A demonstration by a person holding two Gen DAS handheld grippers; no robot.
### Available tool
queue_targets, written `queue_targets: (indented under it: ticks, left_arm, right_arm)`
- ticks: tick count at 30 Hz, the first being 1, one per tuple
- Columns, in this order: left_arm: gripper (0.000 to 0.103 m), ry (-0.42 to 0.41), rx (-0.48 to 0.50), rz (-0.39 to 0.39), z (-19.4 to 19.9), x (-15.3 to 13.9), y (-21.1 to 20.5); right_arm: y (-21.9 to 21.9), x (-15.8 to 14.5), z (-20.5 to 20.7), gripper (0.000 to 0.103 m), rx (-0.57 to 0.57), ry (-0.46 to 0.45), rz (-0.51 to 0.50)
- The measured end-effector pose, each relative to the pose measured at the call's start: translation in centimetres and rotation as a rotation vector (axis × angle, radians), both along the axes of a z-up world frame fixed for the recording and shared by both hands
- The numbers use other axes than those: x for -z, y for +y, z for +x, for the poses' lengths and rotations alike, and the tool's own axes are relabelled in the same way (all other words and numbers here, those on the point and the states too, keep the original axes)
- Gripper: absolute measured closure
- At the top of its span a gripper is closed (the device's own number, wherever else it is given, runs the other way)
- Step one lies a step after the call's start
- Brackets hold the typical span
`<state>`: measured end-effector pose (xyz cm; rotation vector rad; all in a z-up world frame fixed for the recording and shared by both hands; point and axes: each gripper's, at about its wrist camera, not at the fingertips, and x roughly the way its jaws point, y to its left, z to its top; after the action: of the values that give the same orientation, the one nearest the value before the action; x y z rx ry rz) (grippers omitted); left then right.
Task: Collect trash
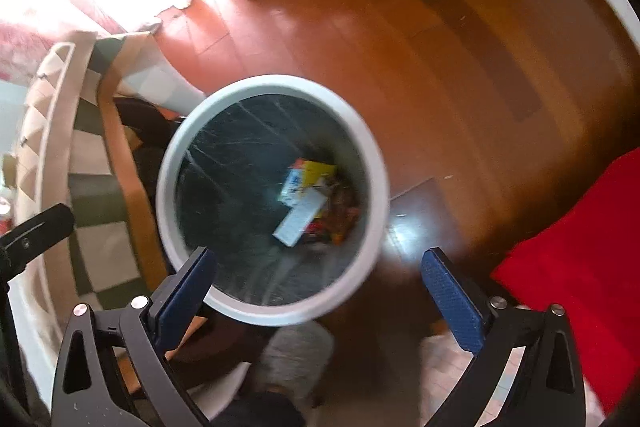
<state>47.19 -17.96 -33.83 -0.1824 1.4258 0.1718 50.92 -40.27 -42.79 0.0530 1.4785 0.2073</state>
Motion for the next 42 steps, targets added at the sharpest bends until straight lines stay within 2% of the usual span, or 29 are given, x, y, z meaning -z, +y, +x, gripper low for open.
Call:
queue_targets:
  ticks: [4,15,20,29,33,37,40,42]
  left_arm:
    - [0.005,-0.010,0.008,0.001,-0.6,-0.7,-0.7]
    - [0.005,-0.063,0.030,0.018,-2.0,-3.9,-1.4]
    - [0.005,-0.128,0.029,0.030,-3.3,-7.1,-1.2]
    - [0.005,-0.258,-0.012,0.062,-6.6,-14.8,0.8]
    - [0.005,-0.316,-0.090,0.062,-8.5,-17.9,4.1]
    - [0.005,-0.362,-0.208,0.070,-10.8,-19.4,9.4]
    - [0.005,-0.352,-0.317,0.123,-13.2,-18.6,15.0]
    - [0.005,-0.324,-0.382,0.156,-14.5,-17.2,18.0]
  right_arm:
    - [-0.1,-2.3,-0.9,0.000,-0.016,-0.042,-0.064]
    - [0.1,-6.6,-2.0,0.000,-0.017,-0.084,-0.101]
    - [0.0,-9.6,-2.9,0.000,-0.015,-0.122,-0.096]
    - [0.7,-18.3,-5.3,0.000,-0.008,-0.248,-0.030]
    - [1.9,-22.4,-6.4,0.000,-0.014,-0.302,0.022]
    - [5.2,-26.4,-7.4,0.000,-0.061,-0.345,0.089]
    - [8.9,-27.9,-7.9,0.000,-0.136,-0.347,0.121]
    - [13.3,-28.1,-8.0,0.000,-0.230,-0.343,0.114]
